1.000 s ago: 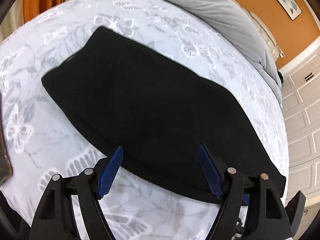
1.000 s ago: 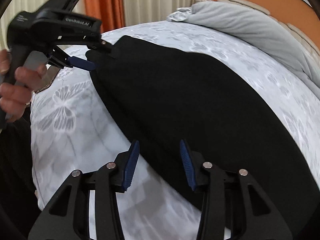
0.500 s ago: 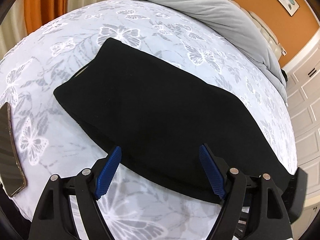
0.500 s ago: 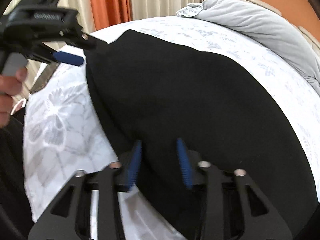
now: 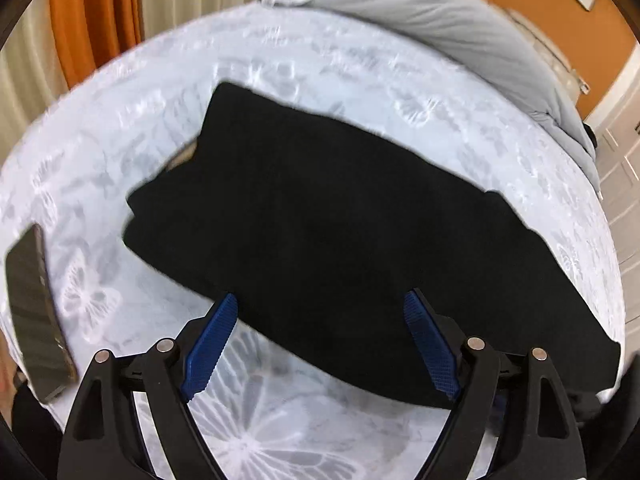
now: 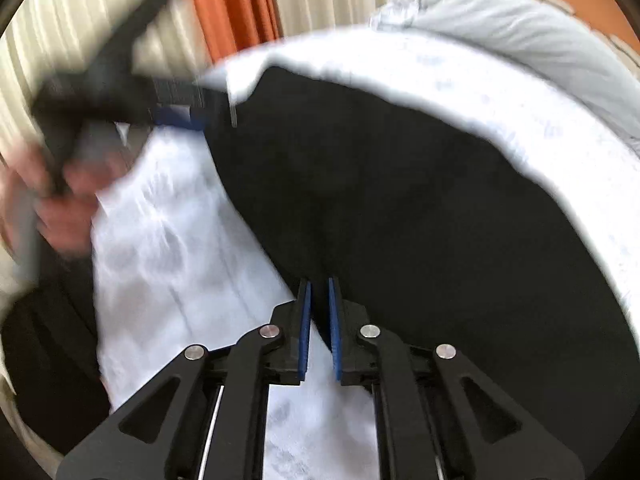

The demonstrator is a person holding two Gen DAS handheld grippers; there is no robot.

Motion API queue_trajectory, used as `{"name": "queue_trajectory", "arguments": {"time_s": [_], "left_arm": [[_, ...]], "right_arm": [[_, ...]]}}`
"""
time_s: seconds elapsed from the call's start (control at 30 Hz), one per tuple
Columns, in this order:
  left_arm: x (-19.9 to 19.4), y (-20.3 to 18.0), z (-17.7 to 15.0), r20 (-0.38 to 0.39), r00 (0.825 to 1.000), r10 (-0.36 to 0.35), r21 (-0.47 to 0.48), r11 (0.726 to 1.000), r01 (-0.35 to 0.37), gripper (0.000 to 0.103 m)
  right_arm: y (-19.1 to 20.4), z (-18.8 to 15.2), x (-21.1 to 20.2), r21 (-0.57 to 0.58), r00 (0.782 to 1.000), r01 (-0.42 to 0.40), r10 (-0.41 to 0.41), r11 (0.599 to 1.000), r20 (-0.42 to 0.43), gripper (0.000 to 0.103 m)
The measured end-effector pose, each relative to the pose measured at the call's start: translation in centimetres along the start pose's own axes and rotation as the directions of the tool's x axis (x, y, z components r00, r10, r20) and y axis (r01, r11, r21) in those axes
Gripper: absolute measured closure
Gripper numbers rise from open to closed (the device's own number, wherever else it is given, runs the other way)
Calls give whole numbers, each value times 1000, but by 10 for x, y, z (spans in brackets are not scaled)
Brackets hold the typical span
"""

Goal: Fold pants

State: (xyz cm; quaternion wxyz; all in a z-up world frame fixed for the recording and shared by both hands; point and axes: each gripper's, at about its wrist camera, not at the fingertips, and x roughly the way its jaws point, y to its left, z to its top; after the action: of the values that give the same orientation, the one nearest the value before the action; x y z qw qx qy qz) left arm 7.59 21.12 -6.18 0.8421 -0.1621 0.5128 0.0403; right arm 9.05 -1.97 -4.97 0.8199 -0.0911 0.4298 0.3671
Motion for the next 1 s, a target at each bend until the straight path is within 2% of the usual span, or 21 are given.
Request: {"name": "queue_trajectory", "arguments": {"time_s": [0.07,0.17,0.23,0.27,0.33,0.43,0.5,0.57,0.63,0.7,0.8,0.87,0.93,1.0], "left_arm": [[10,8,3,-30,1000,4,-34,999,-5,20],[23,19,5,-64,997,30,-78,996,-35,21],[34,23,4,-98,988,116,-75,990,-123,21],[38,25,3,-103,981,164,-59,984,-170,19],[42,31,4,-110,982,156,-60,985,-164,18],[44,30,4,-94,977,190,0,982,-191,15],[48,29,6,-76,974,211,23,977,-210,12],[48,25,7,-48,968,247,48,968,-245,7],[42,24,10,-17,968,252,31,967,-251,11],[31,22,13,16,966,258,19,966,-259,13],[21,20,22,58,956,289,15,957,-290,13],[19,19,26,61,951,302,4,953,-303,13],[17,19,29,56,956,287,-15,958,-286,13],[14,13,31,56,964,259,-2,966,-259,13]], "right_arm": [[-24,21,-14,73,998,-26,22,997,58,87],[-76,51,-11,212,996,-5,-14,977,92,86],[-108,67,7,293,997,38,-57,955,55,81],[-116,75,18,307,997,63,-76,950,31,81],[-127,82,44,287,994,113,-112,951,-20,81],[-131,82,89,231,985,162,-144,959,-91,84],[-142,83,100,201,977,211,-201,957,-70,86],[-154,87,104,256,978,209,-201,944,-59,86],[-152,95,86,304,973,220,-229,927,-8,84],[-133,95,60,299,981,154,-181,942,66,84],[-113,90,70,289,992,105,-121,951,37,84],[-105,86,105,262,988,155,-144,952,-59,82],[-94,86,107,249,980,197,-193,948,-41,82],[-90,88,79,299,994,94,-106,950,23,83]]}}
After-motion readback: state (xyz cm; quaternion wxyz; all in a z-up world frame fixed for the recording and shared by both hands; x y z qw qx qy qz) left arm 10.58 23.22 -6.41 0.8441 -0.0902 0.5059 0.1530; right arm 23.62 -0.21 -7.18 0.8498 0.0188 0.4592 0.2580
